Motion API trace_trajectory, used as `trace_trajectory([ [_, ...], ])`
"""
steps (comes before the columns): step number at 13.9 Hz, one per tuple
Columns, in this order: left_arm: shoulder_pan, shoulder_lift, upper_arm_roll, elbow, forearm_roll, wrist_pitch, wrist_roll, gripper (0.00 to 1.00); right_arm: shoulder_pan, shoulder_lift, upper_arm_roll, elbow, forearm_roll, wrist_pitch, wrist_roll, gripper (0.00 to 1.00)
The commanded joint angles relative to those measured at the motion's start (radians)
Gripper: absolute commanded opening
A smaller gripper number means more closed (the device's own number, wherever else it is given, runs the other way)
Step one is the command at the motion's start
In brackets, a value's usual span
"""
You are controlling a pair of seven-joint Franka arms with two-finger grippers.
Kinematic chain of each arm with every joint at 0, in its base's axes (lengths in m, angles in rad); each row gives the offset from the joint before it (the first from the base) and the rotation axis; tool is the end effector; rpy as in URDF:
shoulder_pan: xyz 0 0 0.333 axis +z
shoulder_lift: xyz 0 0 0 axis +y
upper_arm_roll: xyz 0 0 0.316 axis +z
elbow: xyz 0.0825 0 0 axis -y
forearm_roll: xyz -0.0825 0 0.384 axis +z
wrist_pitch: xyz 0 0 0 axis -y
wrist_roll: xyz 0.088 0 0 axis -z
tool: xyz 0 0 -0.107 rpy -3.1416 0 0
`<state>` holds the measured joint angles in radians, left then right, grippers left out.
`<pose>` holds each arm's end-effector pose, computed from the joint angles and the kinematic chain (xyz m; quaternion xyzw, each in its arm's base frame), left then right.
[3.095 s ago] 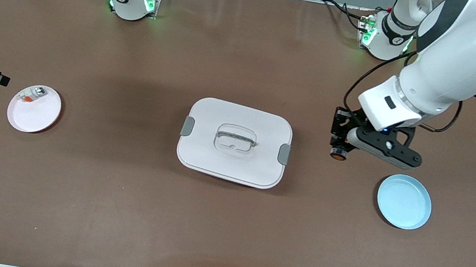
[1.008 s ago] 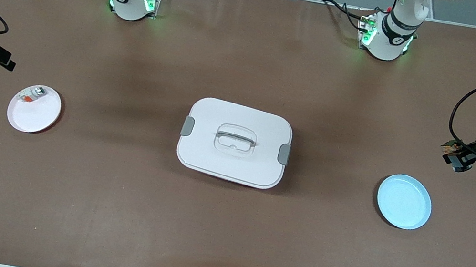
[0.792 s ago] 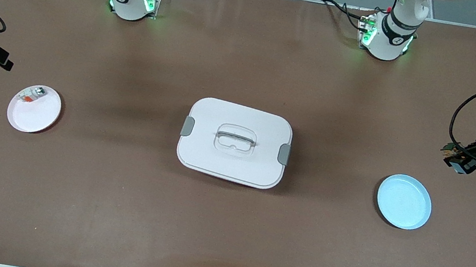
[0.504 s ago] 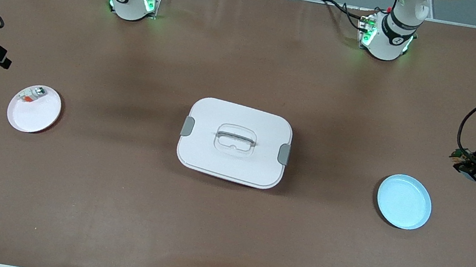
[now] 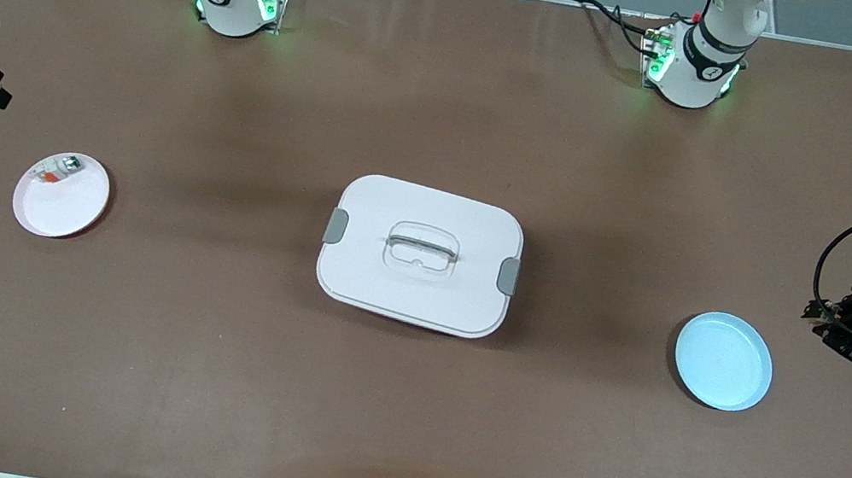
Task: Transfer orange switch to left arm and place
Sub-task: 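Move the switch with the left gripper above the light-blue plate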
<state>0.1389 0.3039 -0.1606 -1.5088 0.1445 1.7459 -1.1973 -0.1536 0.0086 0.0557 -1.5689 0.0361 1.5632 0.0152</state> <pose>0.6464 0.0111 0.4878 -0.8374 -0.5437 -0.0011 0.0562 0.5539 -0.0506 0.6200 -0.9982 0.0565 0.0064 0.0186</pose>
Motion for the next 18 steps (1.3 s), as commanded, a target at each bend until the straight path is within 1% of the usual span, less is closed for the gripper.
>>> trace_trajectory([
  [1,0.001,-0.011,-0.002,-0.075,0.026,0.101,-0.083,0.00,-0.014,-0.013,0.015,-0.010,0.018,-0.017,0.011,1.00],
  [5,0.004,-0.012,-0.001,-0.175,0.026,0.222,-0.126,0.00,0.003,-0.016,0.016,-0.011,0.018,-0.017,0.011,1.00],
  [7,0.005,-0.009,-0.002,-0.214,0.061,0.274,-0.157,0.00,0.003,-0.015,0.016,-0.010,0.018,-0.012,0.011,1.00],
  [16,0.028,0.052,0.004,-0.309,0.069,0.449,-0.206,0.00,0.017,-0.007,0.013,0.036,0.007,-0.003,0.009,1.00],
  [17,0.028,0.060,0.004,-0.310,0.085,0.455,-0.218,0.00,0.019,-0.007,0.013,0.035,0.004,-0.006,0.009,1.00],
  [18,0.028,0.075,0.003,-0.310,0.133,0.457,-0.255,0.00,0.017,-0.010,0.013,0.035,0.002,-0.009,0.011,1.00],
])
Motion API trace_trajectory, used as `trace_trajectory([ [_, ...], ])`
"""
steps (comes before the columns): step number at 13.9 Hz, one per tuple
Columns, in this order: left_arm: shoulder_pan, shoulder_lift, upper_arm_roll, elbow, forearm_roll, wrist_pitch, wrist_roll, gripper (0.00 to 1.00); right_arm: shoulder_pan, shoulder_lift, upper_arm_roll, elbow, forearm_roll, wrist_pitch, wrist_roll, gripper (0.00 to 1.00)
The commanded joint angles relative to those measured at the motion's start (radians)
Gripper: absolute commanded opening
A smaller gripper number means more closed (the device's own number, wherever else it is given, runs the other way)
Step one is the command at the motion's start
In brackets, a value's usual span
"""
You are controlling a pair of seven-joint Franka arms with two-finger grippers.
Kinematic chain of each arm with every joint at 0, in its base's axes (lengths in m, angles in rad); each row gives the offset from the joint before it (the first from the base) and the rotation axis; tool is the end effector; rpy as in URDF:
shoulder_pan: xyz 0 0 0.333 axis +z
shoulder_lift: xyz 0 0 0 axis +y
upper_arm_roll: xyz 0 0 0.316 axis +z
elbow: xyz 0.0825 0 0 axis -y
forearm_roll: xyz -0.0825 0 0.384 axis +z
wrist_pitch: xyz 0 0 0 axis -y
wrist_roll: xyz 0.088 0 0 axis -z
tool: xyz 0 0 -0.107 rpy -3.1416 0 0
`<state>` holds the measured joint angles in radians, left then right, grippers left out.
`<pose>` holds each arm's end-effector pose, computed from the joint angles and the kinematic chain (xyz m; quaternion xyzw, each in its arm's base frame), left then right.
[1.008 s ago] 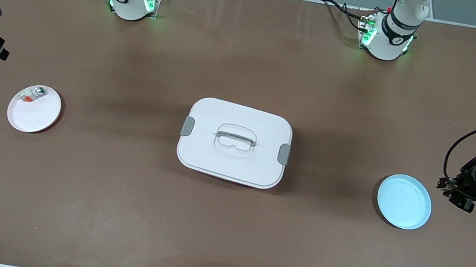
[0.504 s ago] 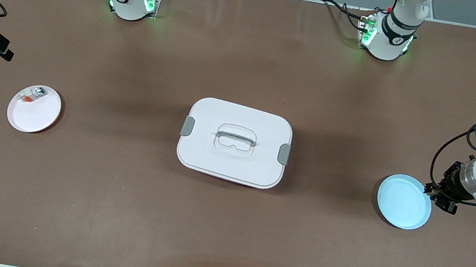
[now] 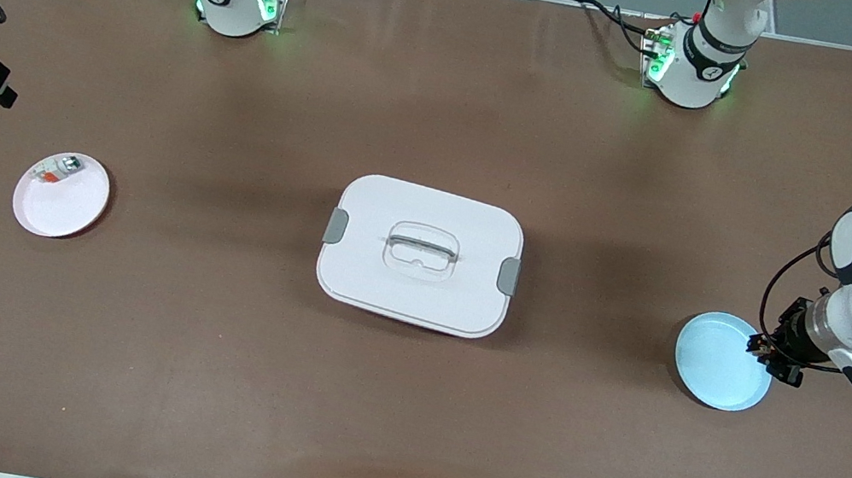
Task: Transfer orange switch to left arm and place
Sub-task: 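Move the switch with the left gripper above the light-blue plate, then lower the switch onto the light-blue plate with the left gripper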
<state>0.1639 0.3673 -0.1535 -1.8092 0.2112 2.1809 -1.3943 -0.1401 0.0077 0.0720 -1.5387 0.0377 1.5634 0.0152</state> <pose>0.6417 0.0216 0.3437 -0.7963 -0.6020 -0.0421 0.0422 0.5556 -0.0340 0.6348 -0.9989 0.0413 -0.0090 0.0189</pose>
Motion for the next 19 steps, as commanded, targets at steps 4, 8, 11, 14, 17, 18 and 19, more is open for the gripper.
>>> trace_trajectory([
  [4,0.005,0.058,-0.009,-0.030,0.186,0.080,-0.183,0.00,0.005,-0.012,0.000,0.003,0.002,-0.017,0.072,1.00],
  [8,0.006,0.110,-0.009,-0.036,0.186,0.146,-0.212,0.00,0.019,-0.014,0.002,0.005,0.002,-0.040,0.117,1.00],
  [11,0.003,0.145,-0.009,-0.038,0.189,0.178,-0.239,0.00,0.017,-0.015,-0.001,0.005,-0.001,-0.048,0.115,1.00],
  [14,0.003,0.160,-0.009,-0.042,0.200,0.183,-0.241,0.00,0.019,-0.018,-0.001,0.005,-0.016,-0.052,0.105,1.00],
  [17,0.005,0.179,-0.009,-0.052,0.235,0.227,-0.275,0.00,0.020,-0.060,0.002,0.006,-0.015,-0.088,0.108,1.00],
  [18,0.005,0.186,-0.008,-0.055,0.243,0.235,-0.276,0.00,0.020,-0.060,0.002,0.006,-0.013,-0.091,0.112,1.00],
  [19,0.005,0.191,-0.008,-0.058,0.254,0.238,-0.284,0.00,0.020,-0.060,0.002,0.006,-0.013,-0.098,0.115,1.00],
])
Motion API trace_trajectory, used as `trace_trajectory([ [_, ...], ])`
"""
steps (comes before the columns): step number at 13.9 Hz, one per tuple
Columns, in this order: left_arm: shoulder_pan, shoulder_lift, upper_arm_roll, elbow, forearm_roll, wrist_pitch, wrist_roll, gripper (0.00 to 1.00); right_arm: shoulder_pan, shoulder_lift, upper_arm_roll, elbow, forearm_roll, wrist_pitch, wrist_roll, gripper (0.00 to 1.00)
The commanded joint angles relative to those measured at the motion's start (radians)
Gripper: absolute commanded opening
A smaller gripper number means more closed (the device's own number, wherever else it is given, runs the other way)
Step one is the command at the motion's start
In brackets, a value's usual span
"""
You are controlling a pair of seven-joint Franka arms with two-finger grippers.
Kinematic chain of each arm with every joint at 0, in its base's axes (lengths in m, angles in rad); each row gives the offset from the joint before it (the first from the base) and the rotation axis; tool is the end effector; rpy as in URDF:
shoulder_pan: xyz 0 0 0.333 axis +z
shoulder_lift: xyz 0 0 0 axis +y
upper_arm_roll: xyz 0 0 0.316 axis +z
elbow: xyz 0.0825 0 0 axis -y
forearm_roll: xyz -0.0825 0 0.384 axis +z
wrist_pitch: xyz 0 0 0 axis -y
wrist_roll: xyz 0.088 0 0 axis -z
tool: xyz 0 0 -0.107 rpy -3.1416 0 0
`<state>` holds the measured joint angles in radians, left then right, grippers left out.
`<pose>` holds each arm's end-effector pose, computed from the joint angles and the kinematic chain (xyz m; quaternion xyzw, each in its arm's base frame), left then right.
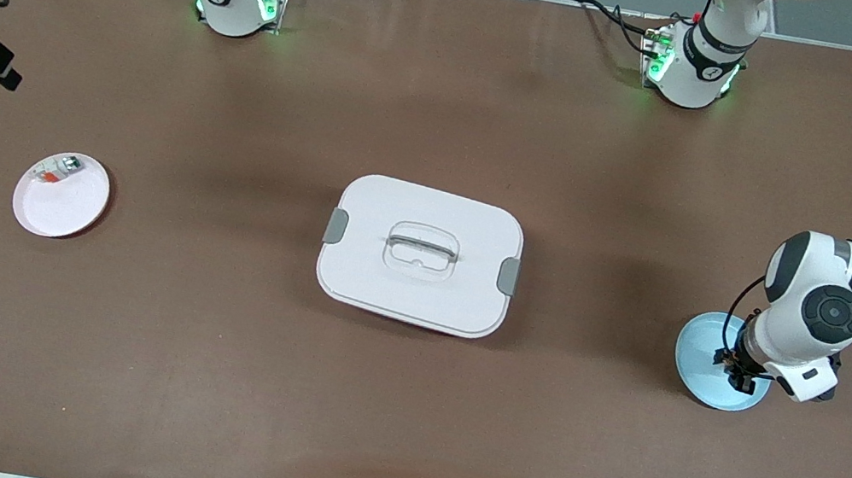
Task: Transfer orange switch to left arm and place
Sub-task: 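Lower the switch onto the light-blue plate with the left gripper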
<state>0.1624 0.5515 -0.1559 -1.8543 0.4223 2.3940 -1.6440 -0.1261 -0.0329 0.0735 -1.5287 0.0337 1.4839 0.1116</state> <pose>0.6425 0.0135 0.2257 -0.7728 -0.6263 -0.0759 0.0683 0.5350 -0.0236 0.6545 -0.9966 0.0807 0.0065 0.0154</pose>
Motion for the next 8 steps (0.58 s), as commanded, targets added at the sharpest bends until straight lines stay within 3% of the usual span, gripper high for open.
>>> trace_trajectory([
  [1,0.006,0.010,-0.005,-0.013,0.056,0.030,-0.045,0.00,0.005,-0.019,0.000,-0.004,0.001,-0.023,0.019,1.00],
  [8,0.022,0.039,-0.005,-0.017,0.115,0.039,-0.063,0.00,0.028,-0.038,0.000,-0.013,0.005,-0.053,0.022,1.00],
])
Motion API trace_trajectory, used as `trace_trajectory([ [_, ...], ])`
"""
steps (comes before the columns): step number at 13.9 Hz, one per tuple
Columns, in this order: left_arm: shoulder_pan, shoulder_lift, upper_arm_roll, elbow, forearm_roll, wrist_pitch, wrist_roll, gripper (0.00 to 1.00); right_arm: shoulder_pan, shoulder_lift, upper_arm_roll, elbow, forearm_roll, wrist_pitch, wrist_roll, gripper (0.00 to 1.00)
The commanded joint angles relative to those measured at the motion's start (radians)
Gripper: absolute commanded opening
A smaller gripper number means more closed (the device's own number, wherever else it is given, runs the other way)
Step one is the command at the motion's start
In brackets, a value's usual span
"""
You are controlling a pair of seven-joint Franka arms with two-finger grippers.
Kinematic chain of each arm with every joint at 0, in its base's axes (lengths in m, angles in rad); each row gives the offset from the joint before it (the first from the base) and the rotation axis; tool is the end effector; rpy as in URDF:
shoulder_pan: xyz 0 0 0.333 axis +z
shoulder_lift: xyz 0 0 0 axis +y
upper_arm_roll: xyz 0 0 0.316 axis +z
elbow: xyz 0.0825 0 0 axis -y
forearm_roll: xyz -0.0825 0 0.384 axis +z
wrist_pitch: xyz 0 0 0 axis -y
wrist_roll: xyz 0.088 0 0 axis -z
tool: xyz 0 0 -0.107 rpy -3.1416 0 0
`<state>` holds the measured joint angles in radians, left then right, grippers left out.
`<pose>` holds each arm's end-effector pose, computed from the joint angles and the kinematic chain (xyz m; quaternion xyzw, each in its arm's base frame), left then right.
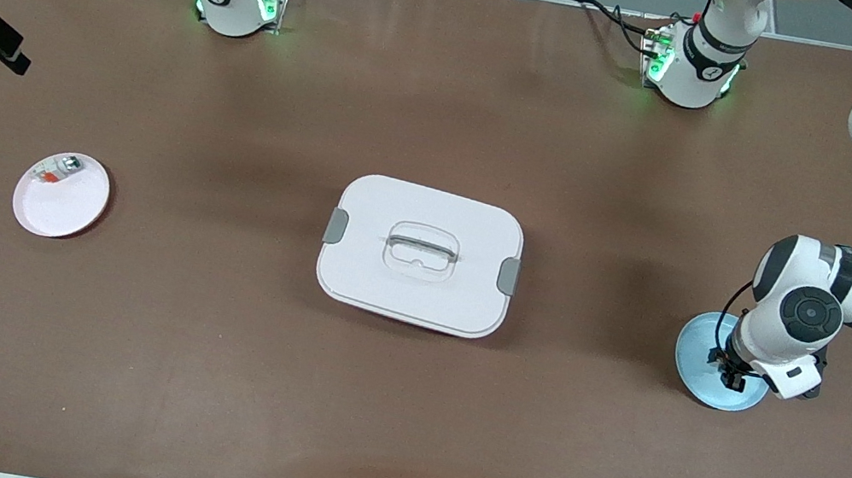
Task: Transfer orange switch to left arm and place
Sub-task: 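Lower the switch onto the light-blue plate with the left gripper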
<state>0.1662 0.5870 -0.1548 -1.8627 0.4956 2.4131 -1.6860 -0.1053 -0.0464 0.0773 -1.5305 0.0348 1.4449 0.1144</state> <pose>0.6374 0.0150 0.2014 -0.7764 -0.6189 -0.0824 0.0859 0.5269 -0.0096 0.6575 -0.9973 0.0694 0.0203 0.0146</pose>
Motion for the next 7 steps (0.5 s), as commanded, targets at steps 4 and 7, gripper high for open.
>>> trace_trajectory([
  [4,0.021,0.014,-0.006,-0.012,0.050,0.034,-0.021,0.00,0.028,-0.027,-0.011,-0.014,0.004,-0.021,0.019,1.00],
  [7,0.022,0.019,-0.006,-0.012,0.052,0.034,-0.021,0.00,0.052,-0.029,-0.028,-0.017,0.004,-0.021,0.019,1.00],
])
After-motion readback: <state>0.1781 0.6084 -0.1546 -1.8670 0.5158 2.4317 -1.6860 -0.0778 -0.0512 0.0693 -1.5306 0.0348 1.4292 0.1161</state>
